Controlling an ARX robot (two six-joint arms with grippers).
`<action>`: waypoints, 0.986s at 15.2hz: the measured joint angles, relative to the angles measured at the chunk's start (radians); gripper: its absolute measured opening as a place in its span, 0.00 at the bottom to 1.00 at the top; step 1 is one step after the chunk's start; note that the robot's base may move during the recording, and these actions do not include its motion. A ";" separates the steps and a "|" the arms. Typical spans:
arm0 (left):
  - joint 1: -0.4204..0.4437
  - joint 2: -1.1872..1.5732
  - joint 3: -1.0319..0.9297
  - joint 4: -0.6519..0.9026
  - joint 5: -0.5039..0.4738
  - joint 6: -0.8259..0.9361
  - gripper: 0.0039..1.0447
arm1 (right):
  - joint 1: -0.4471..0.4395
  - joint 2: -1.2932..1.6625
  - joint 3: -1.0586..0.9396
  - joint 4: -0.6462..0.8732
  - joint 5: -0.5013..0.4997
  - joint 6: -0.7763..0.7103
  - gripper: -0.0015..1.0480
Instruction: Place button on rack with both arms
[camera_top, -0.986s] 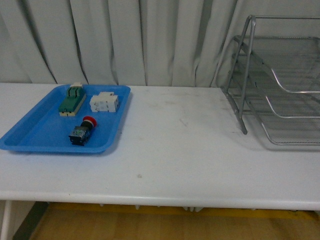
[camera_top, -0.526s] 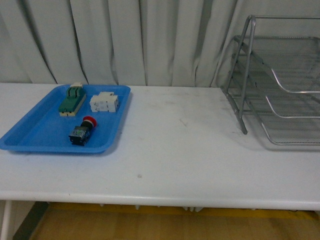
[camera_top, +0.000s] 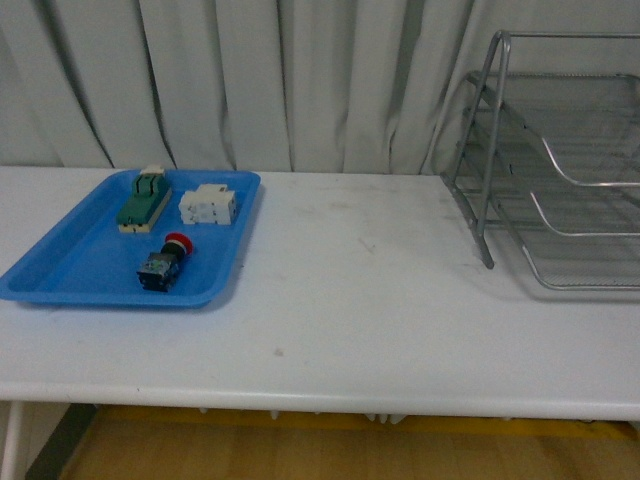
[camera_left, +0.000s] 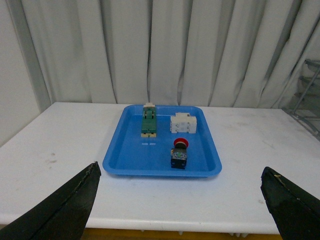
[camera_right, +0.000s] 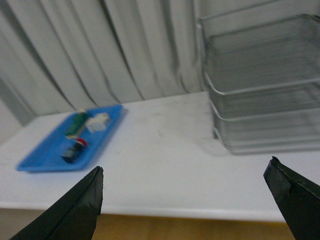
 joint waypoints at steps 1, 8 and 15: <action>0.000 0.000 0.000 0.000 0.001 0.000 0.94 | -0.045 0.110 0.033 0.121 -0.067 0.040 0.94; 0.000 0.000 0.000 0.000 0.000 0.000 0.94 | -0.544 1.521 0.657 0.868 -0.097 0.538 0.94; 0.000 0.000 0.000 0.000 0.000 0.000 0.94 | -0.420 1.793 0.687 1.032 -0.138 0.845 0.94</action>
